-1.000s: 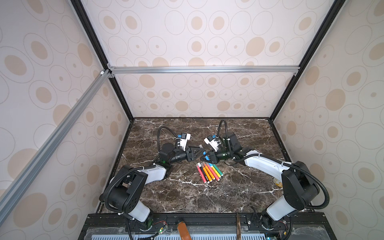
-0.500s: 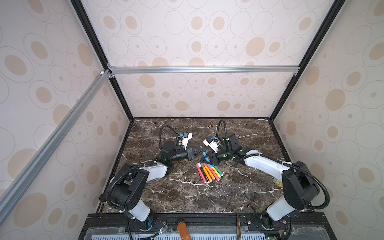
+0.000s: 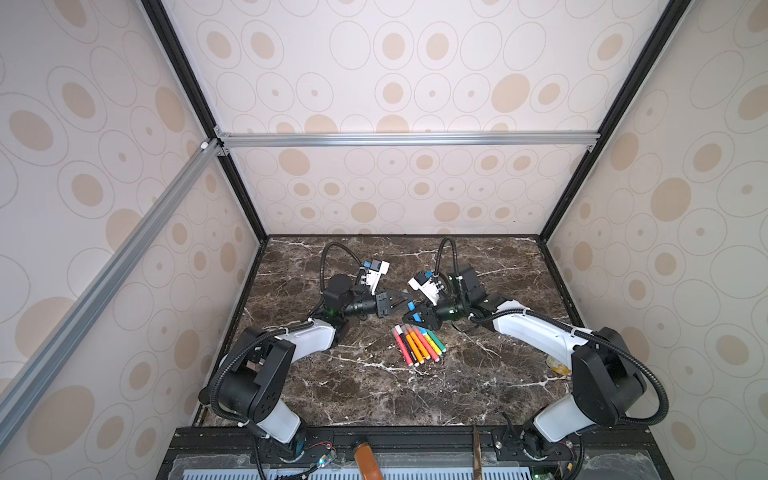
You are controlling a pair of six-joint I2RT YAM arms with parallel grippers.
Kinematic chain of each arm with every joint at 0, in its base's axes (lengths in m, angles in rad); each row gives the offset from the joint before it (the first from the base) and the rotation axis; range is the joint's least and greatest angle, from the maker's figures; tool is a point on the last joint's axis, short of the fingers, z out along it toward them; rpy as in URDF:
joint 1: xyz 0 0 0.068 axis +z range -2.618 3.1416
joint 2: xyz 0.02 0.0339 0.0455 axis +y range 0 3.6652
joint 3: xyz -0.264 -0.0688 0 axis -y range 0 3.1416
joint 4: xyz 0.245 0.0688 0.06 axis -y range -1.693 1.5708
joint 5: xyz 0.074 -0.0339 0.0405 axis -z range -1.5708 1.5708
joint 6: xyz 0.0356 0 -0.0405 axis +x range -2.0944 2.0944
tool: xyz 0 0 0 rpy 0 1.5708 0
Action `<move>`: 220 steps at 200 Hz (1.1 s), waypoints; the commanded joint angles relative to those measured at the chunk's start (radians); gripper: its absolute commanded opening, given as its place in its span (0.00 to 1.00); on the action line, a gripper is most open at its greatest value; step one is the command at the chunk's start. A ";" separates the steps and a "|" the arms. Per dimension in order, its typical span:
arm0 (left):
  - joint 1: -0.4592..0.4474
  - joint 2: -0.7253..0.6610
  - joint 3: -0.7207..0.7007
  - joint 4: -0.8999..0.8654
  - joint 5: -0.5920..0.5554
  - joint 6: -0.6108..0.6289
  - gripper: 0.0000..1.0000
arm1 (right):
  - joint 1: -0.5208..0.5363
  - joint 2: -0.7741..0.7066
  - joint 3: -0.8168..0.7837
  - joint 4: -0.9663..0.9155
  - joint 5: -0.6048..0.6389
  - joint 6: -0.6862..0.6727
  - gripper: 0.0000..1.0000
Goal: Remove pen caps from pens
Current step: Open the pen cap on the pen.
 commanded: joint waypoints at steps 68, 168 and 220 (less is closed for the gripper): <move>0.097 0.038 0.166 -0.084 -0.113 0.100 0.00 | 0.062 -0.053 -0.130 -0.030 0.012 0.033 0.00; 0.260 0.154 0.478 -0.239 -0.085 0.094 0.00 | 0.149 -0.073 -0.167 -0.172 0.082 -0.061 0.00; 0.264 0.127 0.562 -0.243 -0.082 0.088 0.00 | 0.143 -0.070 -0.216 -0.025 -0.024 0.032 0.00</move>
